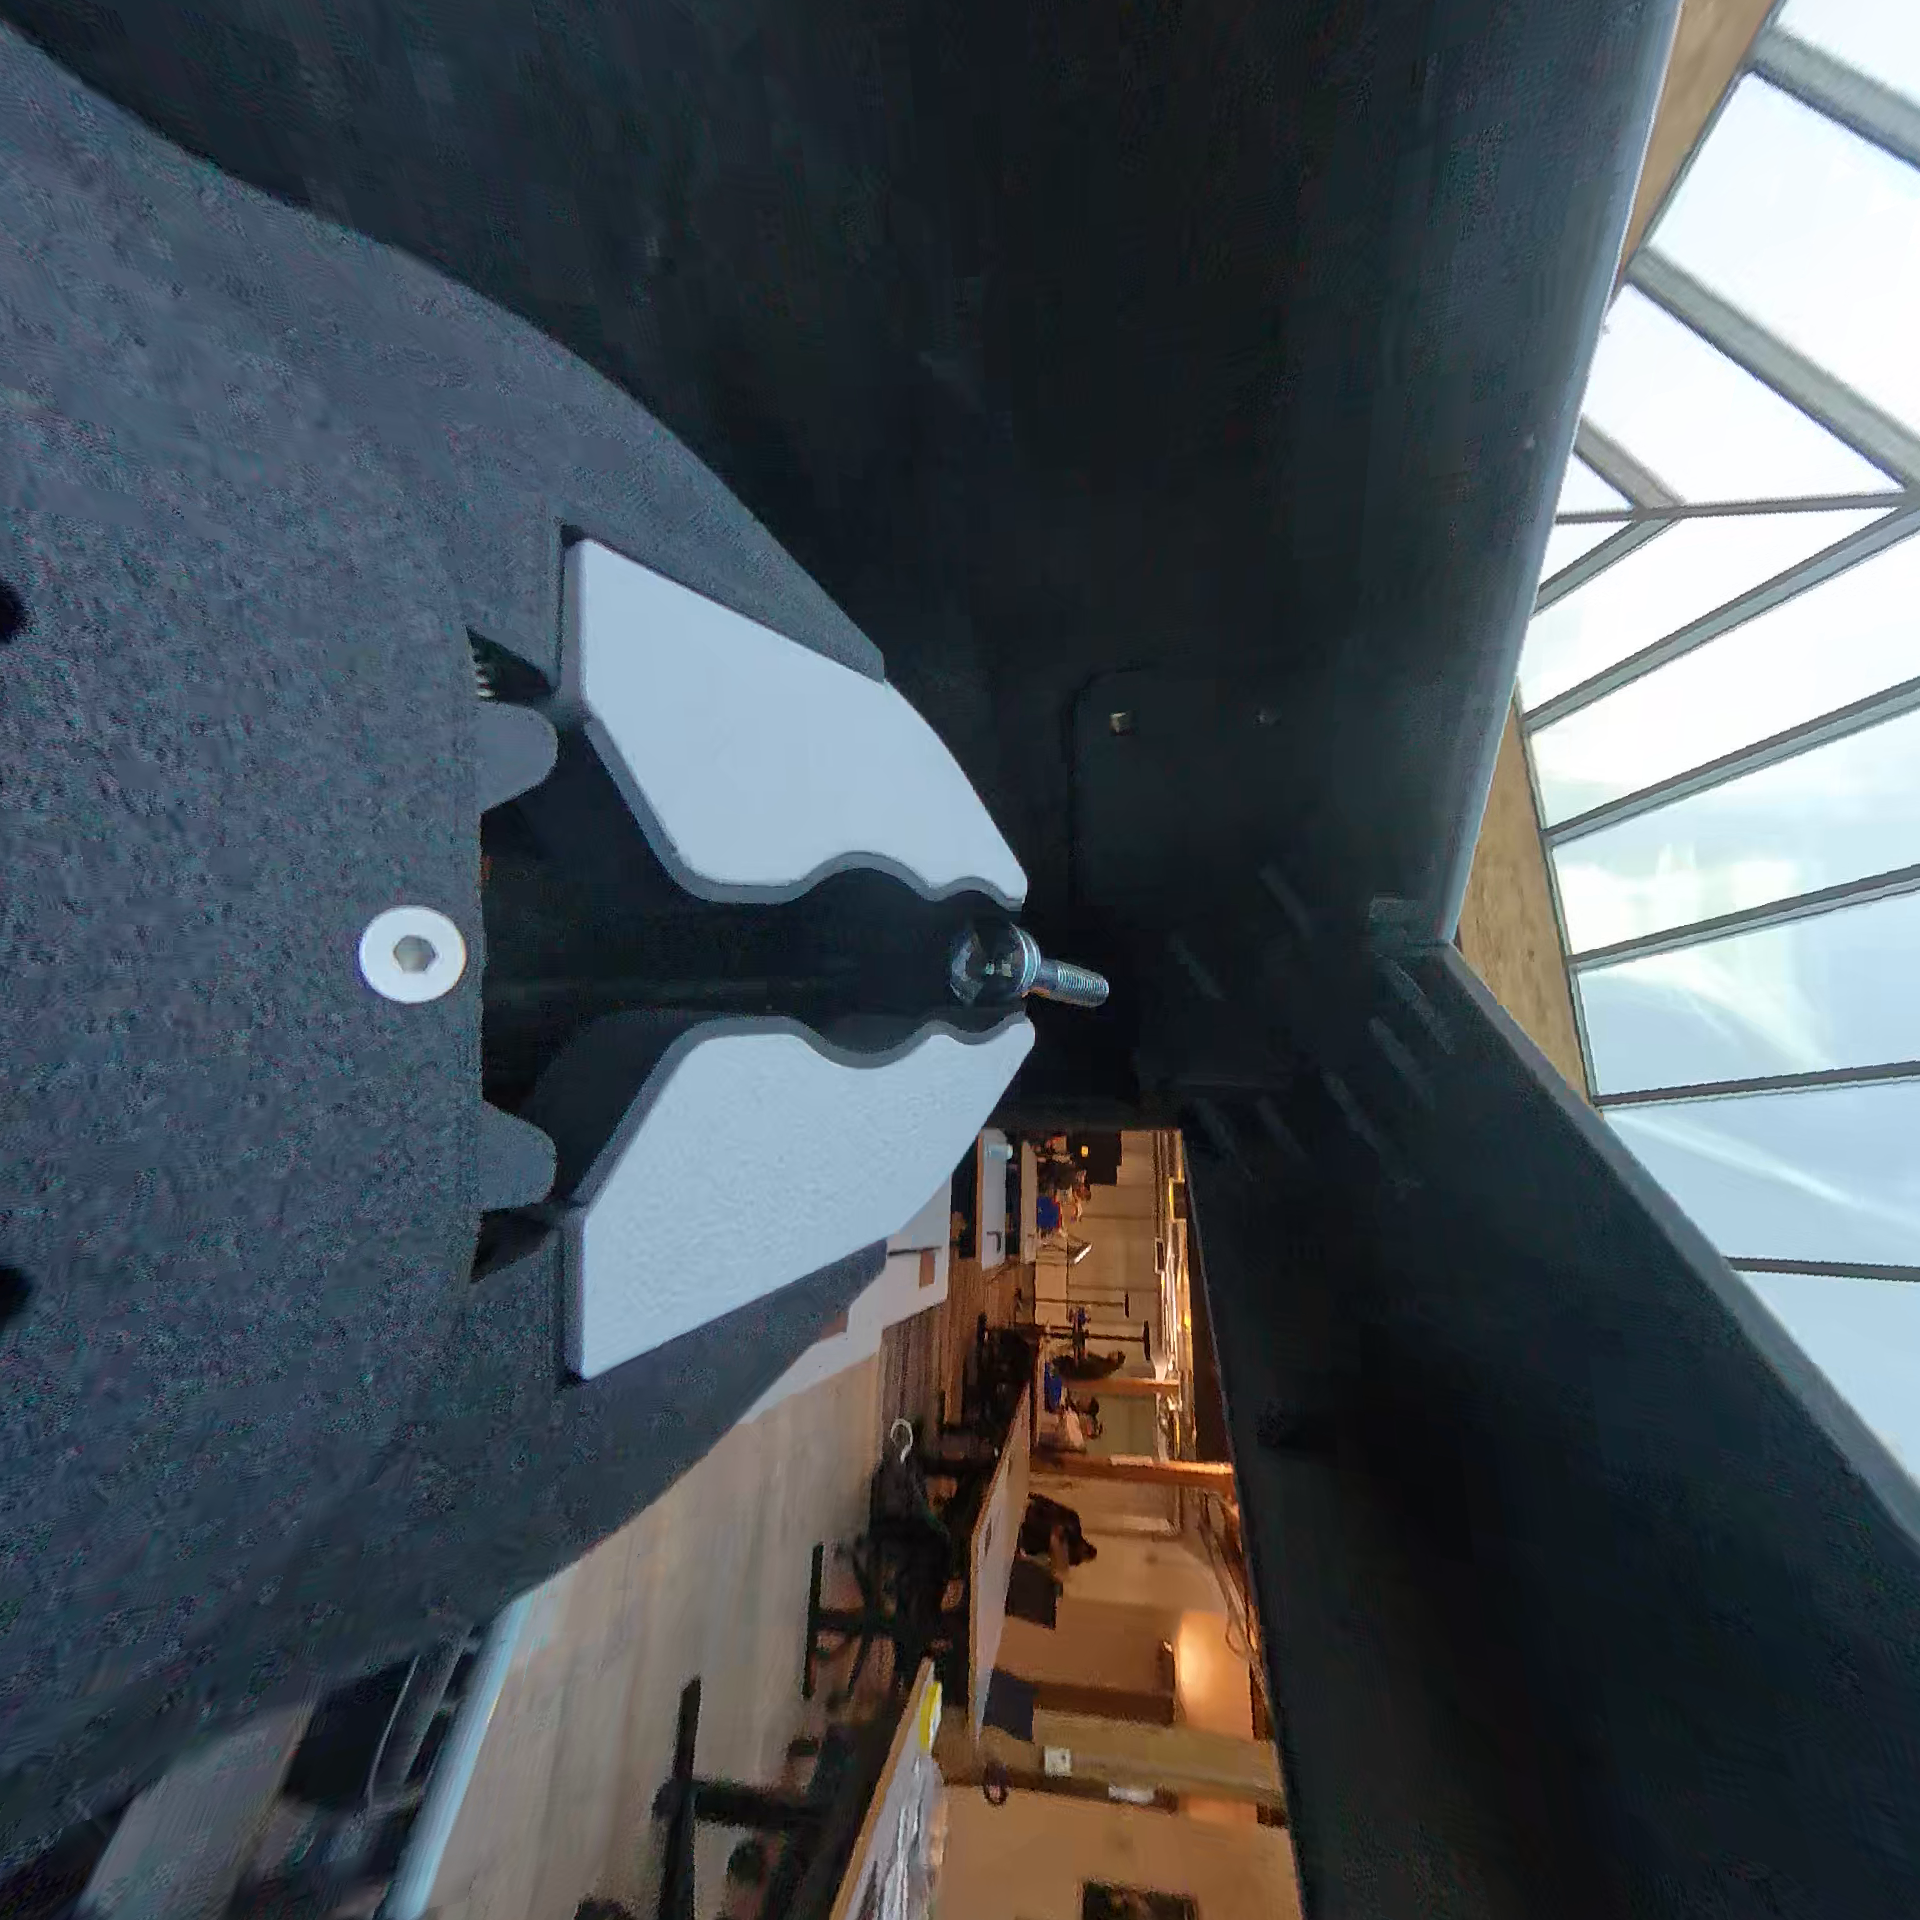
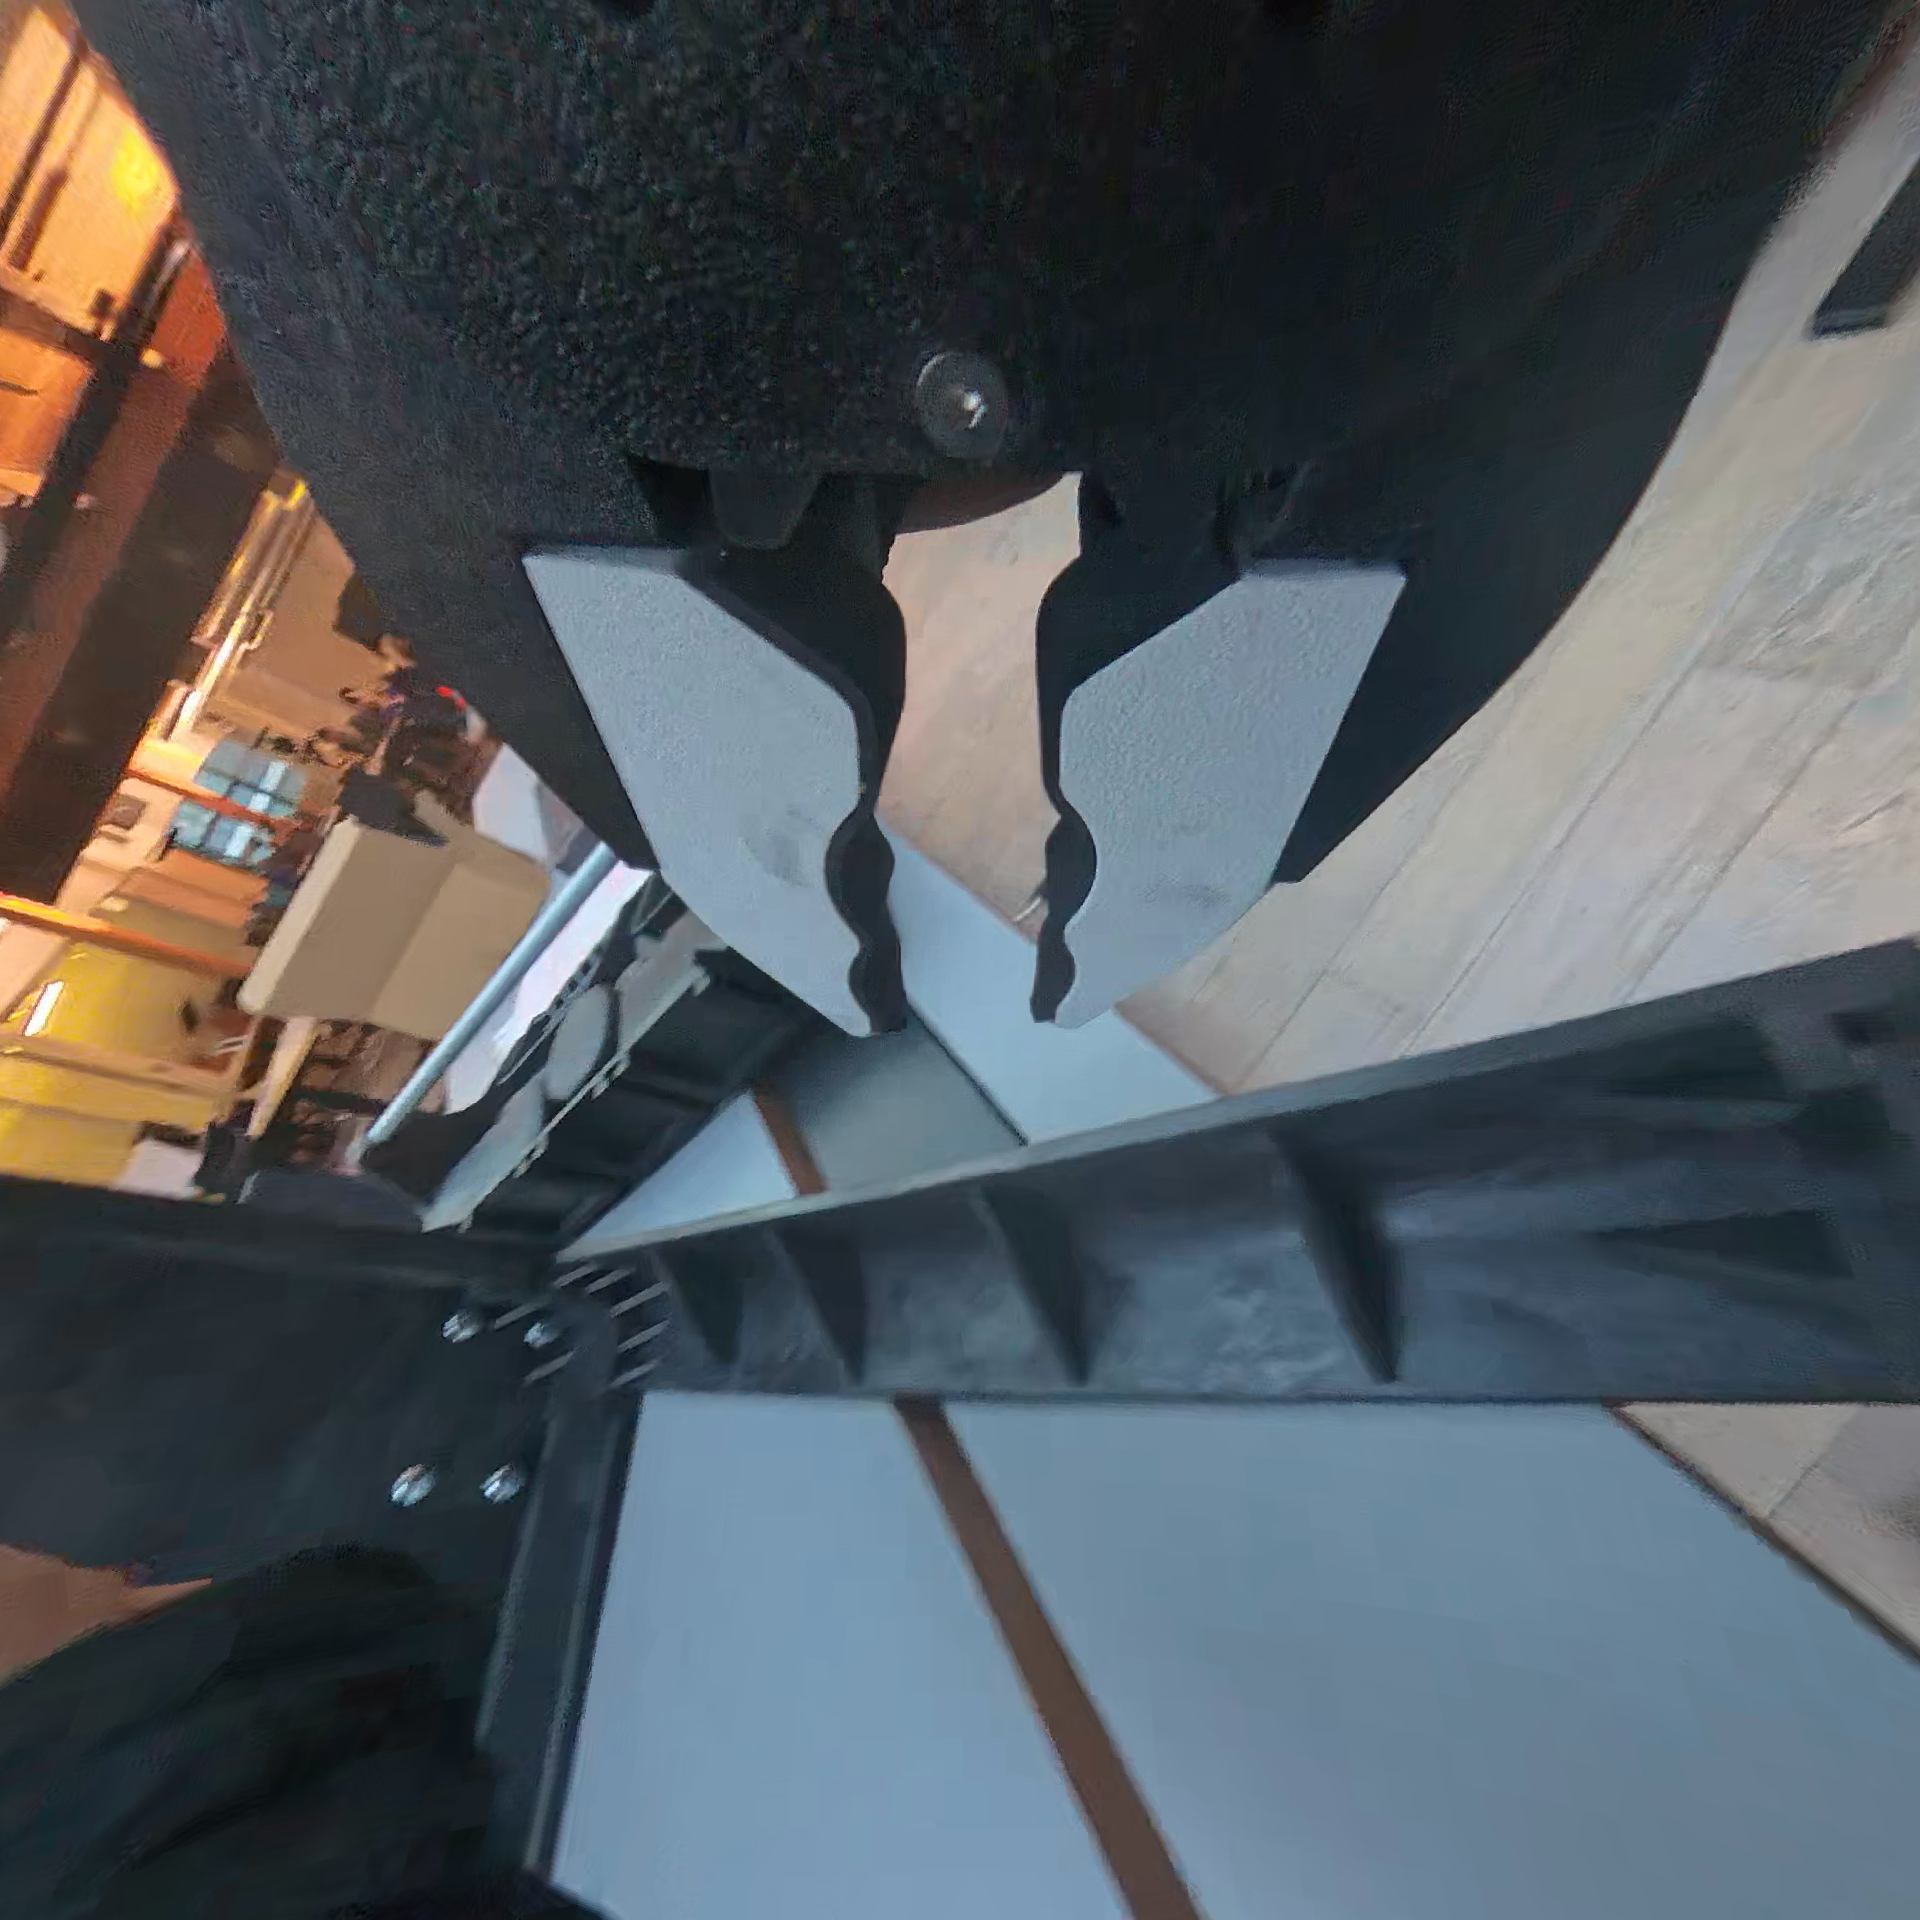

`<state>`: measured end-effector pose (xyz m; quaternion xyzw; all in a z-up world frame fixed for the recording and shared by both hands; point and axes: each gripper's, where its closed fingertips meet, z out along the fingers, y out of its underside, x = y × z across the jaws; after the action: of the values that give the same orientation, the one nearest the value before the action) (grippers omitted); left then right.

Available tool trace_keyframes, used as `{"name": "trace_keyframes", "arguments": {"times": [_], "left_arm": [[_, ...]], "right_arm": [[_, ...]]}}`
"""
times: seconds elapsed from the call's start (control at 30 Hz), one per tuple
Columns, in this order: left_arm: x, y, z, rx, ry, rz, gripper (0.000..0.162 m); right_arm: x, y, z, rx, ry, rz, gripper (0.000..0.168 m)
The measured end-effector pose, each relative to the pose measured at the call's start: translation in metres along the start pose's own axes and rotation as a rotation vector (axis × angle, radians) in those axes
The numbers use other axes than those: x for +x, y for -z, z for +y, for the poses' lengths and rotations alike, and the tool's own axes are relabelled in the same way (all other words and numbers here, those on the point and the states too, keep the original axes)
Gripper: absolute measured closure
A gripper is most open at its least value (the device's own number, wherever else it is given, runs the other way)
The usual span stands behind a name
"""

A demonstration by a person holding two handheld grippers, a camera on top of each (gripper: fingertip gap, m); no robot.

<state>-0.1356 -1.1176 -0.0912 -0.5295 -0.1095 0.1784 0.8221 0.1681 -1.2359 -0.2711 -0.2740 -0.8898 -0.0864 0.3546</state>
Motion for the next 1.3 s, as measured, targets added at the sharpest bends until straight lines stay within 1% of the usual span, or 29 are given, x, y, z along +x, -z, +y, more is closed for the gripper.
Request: {"name": "trace_keyframes", "arguments": {"times": [0.1,0.23,0.4,0.57,0.67,0.97,1.13,1.3], "left_arm": [[-0.009,-0.036,0.008,-0.004,-0.080,-0.050,0.145],[-0.021,-0.064,0.014,-0.022,-0.171,-0.115,0.146],[-0.045,-0.071,0.001,-0.015,-0.232,-0.221,0.146],[-0.056,-0.076,-0.010,0.000,-0.294,-0.264,0.146],[-0.052,-0.080,-0.010,0.007,-0.315,-0.248,0.146],[-0.018,-0.104,-0.001,0.046,-0.383,-0.158,0.145],[-0.012,-0.116,-0.001,0.049,-0.387,-0.137,0.145],[-0.008,-0.121,-0.007,0.055,-0.392,-0.113,0.145]], "right_arm": [[-0.023,0.006,0.013,-0.050,-0.054,-0.052,0.140],[-0.045,0.006,0.021,-0.088,-0.109,-0.102,0.141],[-0.061,-0.003,0.022,-0.101,-0.175,-0.137,0.142],[-0.071,-0.007,0.017,-0.100,-0.214,-0.160,0.141],[-0.077,-0.007,0.015,-0.101,-0.226,-0.173,0.142],[-0.090,-0.005,0.012,-0.114,-0.239,-0.213,0.142],[-0.099,-0.002,0.014,-0.133,-0.243,-0.240,0.142],[-0.104,-0.003,0.011,-0.131,-0.244,-0.254,0.143]]}}
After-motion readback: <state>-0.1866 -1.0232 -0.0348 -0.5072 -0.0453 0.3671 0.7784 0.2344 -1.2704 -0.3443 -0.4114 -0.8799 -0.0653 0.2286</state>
